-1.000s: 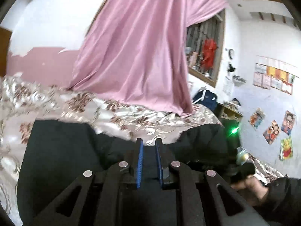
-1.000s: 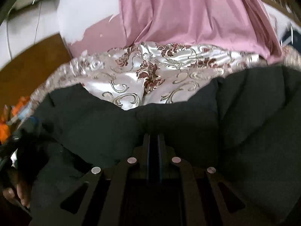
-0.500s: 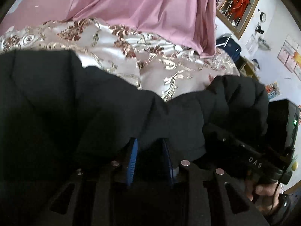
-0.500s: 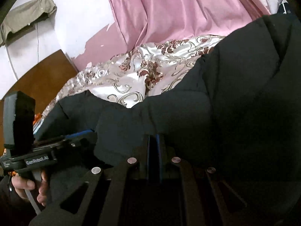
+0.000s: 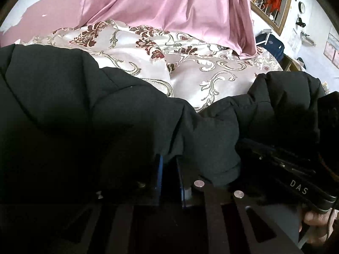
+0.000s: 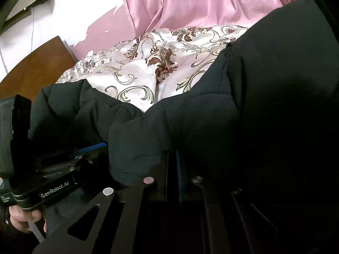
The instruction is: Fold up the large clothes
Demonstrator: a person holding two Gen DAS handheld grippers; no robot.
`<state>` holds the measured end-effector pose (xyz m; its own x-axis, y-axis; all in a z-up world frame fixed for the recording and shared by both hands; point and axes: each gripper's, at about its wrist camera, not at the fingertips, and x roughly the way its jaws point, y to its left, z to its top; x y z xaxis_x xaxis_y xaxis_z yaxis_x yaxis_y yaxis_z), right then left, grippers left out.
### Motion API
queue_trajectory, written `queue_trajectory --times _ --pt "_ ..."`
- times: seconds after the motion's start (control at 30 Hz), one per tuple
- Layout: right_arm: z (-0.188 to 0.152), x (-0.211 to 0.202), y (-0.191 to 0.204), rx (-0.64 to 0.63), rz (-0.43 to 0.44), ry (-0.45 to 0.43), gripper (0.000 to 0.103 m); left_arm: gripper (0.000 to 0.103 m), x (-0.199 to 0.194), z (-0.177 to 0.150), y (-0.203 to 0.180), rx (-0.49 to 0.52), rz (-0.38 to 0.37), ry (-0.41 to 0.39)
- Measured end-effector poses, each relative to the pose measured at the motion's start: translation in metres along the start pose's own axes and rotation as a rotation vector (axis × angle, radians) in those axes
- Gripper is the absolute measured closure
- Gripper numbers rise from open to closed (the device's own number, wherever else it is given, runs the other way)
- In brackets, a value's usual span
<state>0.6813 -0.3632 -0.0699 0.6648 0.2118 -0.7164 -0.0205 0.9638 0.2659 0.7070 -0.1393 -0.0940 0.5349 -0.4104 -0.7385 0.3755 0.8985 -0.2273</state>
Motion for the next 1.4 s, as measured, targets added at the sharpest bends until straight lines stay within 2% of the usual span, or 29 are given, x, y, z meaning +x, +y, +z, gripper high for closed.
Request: queue_trajectory --times 0.17,0.4,0.53,0.57,0.63,0.7,0.8,0.97,1.0,1.17,1.23,1.33,1.4 --pt "0.0 -0.003 0.007 -0.025 -0.02 -0.027 0.097 0.091 -0.007 -0.005 0.0 -0.008 -0.021 -0.043" --pt "-0.002 -0.016 -0.001 -0.007 0.016 -0.054 0.096 0.089 -0.019 -0.009 0.001 -0.028 -0.022 -0.093" --pt "-0.005 -0.031 0.0 -0.004 -0.008 -0.124 0.095 0.086 -0.047 -0.015 -0.005 -0.008 0.031 -0.241" --pt "-0.006 -0.037 0.0 -0.003 -0.011 -0.153 0.089 0.082 -0.052 -0.016 -0.006 -0.001 0.034 -0.263" --pt "-0.007 -0.049 0.001 -0.007 -0.003 -0.204 0.072 0.072 -0.058 -0.017 -0.01 0.017 0.038 -0.292" --pt "-0.009 -0.059 0.005 -0.026 -0.012 -0.244 0.062 0.054 -0.061 -0.019 -0.012 0.031 0.037 -0.304" --pt "-0.011 -0.074 0.01 -0.056 -0.03 -0.315 0.046 0.041 -0.068 -0.02 -0.012 0.034 0.045 -0.34" --pt "-0.015 -0.105 -0.001 0.006 -0.117 -0.466 0.042 0.018 -0.088 -0.024 -0.01 0.004 0.085 -0.443" --pt "-0.016 -0.112 -0.005 0.027 -0.132 -0.502 0.04 0.011 -0.092 -0.024 -0.012 0.004 0.109 -0.466" --pt "-0.023 -0.13 -0.005 0.027 -0.139 -0.579 0.027 0.0 -0.123 -0.035 -0.023 0.01 0.191 -0.578" --pt "-0.026 -0.136 -0.003 0.017 -0.128 -0.602 0.019 0.0 -0.136 -0.039 -0.028 0.019 0.198 -0.614" --pt "-0.033 -0.148 0.0 0.01 -0.116 -0.634 0.013 0.0 -0.156 -0.042 -0.035 0.026 0.184 -0.587" --pt "-0.041 -0.157 0.006 0.006 -0.144 -0.671 0.009 0.0 -0.165 -0.046 -0.039 0.035 0.178 -0.56"
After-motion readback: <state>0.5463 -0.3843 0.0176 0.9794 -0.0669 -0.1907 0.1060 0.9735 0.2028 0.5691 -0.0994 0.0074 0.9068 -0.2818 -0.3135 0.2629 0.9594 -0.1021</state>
